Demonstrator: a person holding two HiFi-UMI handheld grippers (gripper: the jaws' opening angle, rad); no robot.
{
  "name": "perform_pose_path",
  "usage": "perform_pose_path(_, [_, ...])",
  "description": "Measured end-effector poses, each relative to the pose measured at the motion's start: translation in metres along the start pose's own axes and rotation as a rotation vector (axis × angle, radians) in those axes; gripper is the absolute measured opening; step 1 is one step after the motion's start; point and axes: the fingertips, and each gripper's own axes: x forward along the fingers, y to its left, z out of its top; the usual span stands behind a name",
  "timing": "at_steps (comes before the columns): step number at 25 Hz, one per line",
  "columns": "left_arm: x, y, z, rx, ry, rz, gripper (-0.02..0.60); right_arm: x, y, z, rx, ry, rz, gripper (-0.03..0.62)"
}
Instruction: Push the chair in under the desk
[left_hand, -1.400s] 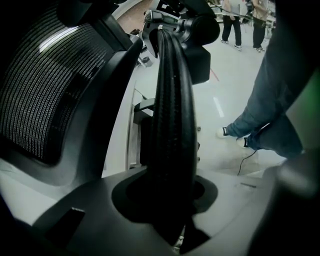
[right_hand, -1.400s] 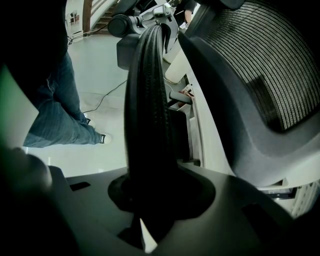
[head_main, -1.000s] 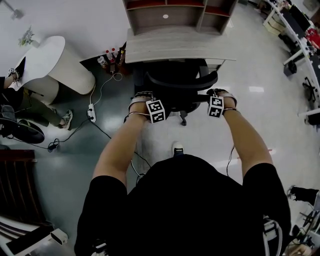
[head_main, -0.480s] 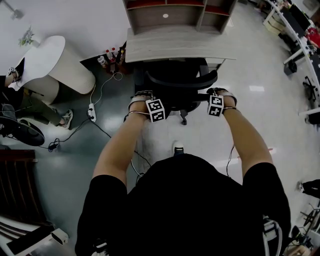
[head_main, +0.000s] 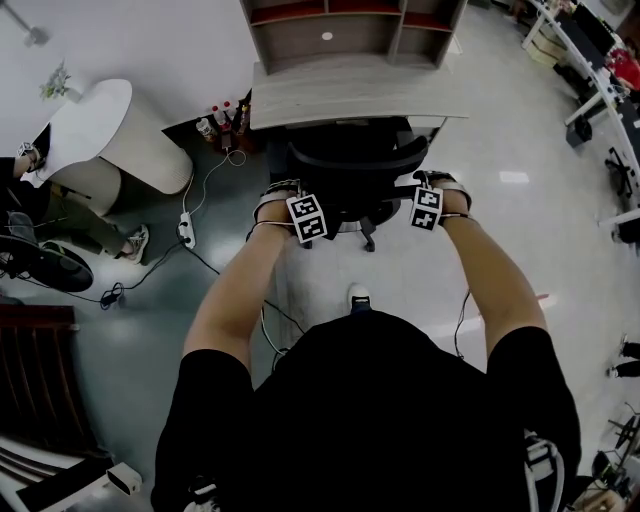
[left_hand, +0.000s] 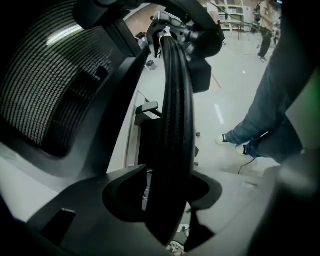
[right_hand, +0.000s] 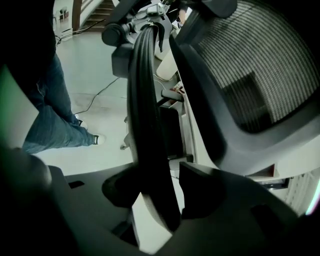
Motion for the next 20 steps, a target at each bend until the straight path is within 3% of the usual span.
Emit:
perform_pose_path(4, [-0.015,0.002,-0.003,-0.044,-0.031,0.031,0.201,-0.024,0.004,-0.001,0.065,-0.021,-0.041,0.202])
perform_pose_path(8, [-0.033,-0.001,-0.004,-0.092,-0.086,0.043,0.215,-0.053,0.006,0.001,0.266,-0.08,-0.056,0.202])
perform_pose_path(13, [-0.065,-0.002,0.002,-0.246,-0.23,0.063,0.209,-0.096,0.004,0.012,0.496,-0.192,-0.076,0.175])
perform_pose_path(20, [-0.11,-0.007,0.006,-0.429,-0.393,0.072,0.206,-0.141,0.007,0.03,0.698,-0.325,-0.098,0.172])
